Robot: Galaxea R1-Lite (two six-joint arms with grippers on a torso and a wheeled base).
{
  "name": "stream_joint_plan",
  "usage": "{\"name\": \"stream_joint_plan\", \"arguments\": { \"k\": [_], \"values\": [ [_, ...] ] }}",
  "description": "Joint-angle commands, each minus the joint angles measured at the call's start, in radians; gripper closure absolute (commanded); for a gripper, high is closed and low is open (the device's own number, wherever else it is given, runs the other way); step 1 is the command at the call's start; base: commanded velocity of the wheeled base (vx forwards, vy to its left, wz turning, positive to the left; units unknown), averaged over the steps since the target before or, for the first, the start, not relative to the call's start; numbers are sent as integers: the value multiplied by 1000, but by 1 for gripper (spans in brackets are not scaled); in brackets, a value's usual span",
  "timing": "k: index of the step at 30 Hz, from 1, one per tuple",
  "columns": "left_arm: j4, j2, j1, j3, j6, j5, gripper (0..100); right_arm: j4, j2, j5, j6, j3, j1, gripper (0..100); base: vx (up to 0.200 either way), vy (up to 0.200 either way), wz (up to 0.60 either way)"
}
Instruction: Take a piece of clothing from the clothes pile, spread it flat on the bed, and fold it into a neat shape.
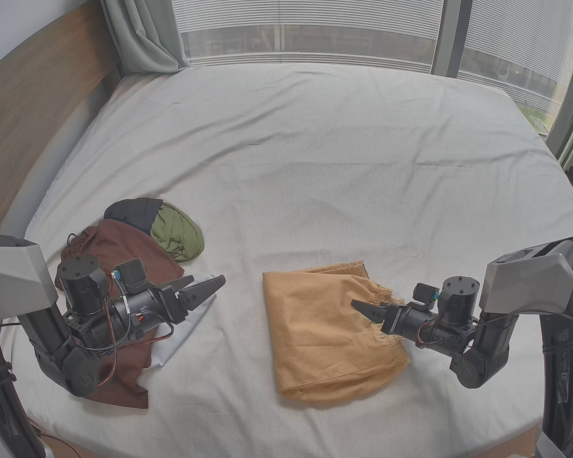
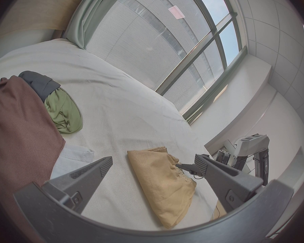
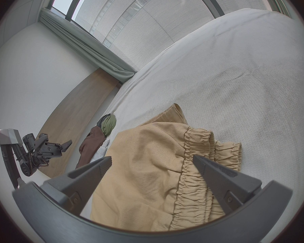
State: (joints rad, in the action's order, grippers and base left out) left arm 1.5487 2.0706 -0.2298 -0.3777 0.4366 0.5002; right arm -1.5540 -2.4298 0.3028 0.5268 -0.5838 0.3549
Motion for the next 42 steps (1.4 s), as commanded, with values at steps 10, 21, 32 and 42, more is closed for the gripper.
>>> {"name": "stream_joint_plan", "arguments": {
  "k": [10,21,32,42],
  "values": [
    [1,-9,18,29,-191,15,0,9,248,159,-30,211,-11,0,0,0,0],
    [4,-32,73,48,-538,144,0,11,262,257,-272,329,-116,0,0,0,0],
    [4,-67,73,62,-553,175,0,11,153,277,-294,372,-140,0,0,0,0],
    [4,-58,73,63,-555,173,0,11,71,276,-297,361,-143,0,0,0,0]
  ]
}}
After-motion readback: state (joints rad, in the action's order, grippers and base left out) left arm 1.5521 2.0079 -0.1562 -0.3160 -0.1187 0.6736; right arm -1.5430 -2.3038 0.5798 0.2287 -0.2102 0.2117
